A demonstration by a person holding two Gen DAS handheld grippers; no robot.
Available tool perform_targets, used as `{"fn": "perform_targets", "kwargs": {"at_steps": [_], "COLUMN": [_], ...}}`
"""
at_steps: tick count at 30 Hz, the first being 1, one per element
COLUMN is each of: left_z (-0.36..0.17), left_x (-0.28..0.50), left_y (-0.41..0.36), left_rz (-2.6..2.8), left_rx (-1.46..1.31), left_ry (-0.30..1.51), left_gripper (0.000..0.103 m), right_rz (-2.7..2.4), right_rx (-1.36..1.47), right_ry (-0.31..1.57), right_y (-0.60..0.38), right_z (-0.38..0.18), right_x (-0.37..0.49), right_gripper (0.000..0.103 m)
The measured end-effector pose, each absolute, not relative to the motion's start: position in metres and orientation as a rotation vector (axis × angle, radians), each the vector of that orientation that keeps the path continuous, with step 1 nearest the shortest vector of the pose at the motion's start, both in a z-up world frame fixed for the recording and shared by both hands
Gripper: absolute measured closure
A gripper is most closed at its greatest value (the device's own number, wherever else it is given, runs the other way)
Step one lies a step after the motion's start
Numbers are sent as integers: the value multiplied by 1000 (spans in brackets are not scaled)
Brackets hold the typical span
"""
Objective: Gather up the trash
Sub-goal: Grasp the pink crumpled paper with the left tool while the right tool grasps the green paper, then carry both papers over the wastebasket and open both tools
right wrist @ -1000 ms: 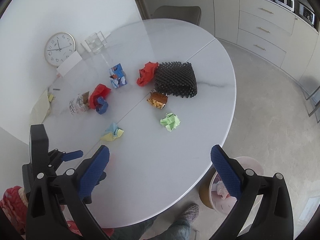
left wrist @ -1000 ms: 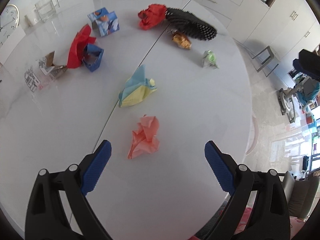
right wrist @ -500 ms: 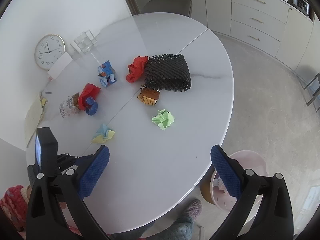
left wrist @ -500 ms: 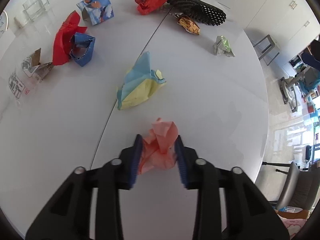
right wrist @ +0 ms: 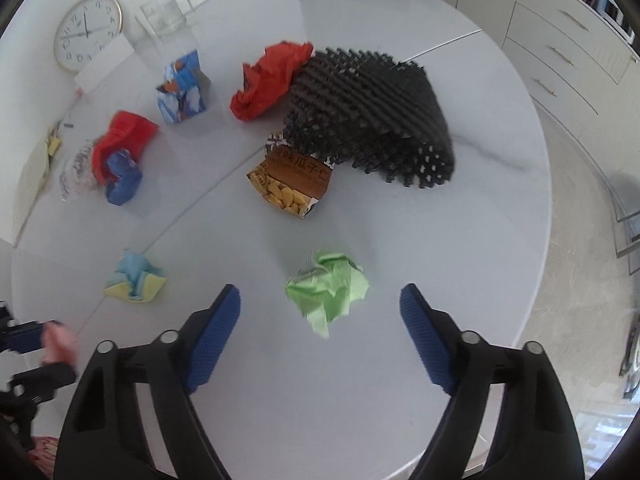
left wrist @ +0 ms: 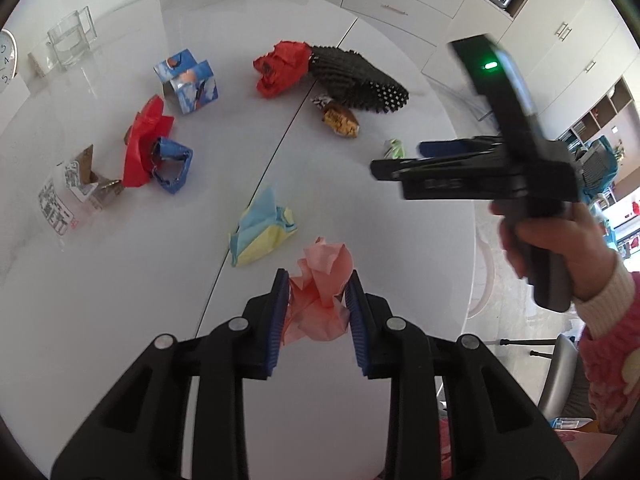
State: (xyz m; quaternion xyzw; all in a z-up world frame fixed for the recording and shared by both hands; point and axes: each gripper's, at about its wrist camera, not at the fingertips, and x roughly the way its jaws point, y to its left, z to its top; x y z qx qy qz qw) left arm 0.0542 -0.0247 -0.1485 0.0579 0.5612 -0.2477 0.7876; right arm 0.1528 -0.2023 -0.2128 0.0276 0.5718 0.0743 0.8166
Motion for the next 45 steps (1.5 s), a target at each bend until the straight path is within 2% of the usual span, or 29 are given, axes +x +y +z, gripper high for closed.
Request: {"fn": "perform_targets", "kwargs": {"at_steps": [1,3,5,6,12,16,27,38,42,44,45], "left_z": [-145,-142,-139,-140,-131,-117,-72,-73,-84,-87,-87], "left_x": [56,56,57,57,51,42,-14,-52,-53,-55,-55], "left_y": [-26,-25,-26,-26,-40,-66,-216,-328,-343,-347,-349], "left_rz": [-534,-532,-531,-530,-556,-610,-910,-1042,-1026,-1010,-1003], "left_rx": [121,124,126,126,153,187,299,371,387,387,386], "left_ry": [1205,1198,1196,1199,1189,1165,1047,1040,1057,1066,1063], "left_gripper": [74,74,74,74,74,74,74,73,61,47,44], "right_rz": [152,144,144,149,126,89,-154,-276,-272,-266,-261], "right_rx": [58,51,39,55,102,160,227,285,296,300,304], "right_ry": [1233,1231,1238,1241,1216,1160,1035,983,989,993,995], "right_y": [-202,-203,-203,-204,-220,-249,-373,-456,-465,-469,-471], "right_z": [-216,-216,-215,-214,-200,-166,-78,-64,-71,-72,-74], "right_x": [155,155,154,153,132,92,-48,-116,-116,-119,-119], "right_gripper": [37,45,64,65,66,66,66,64,64,64,64]}}
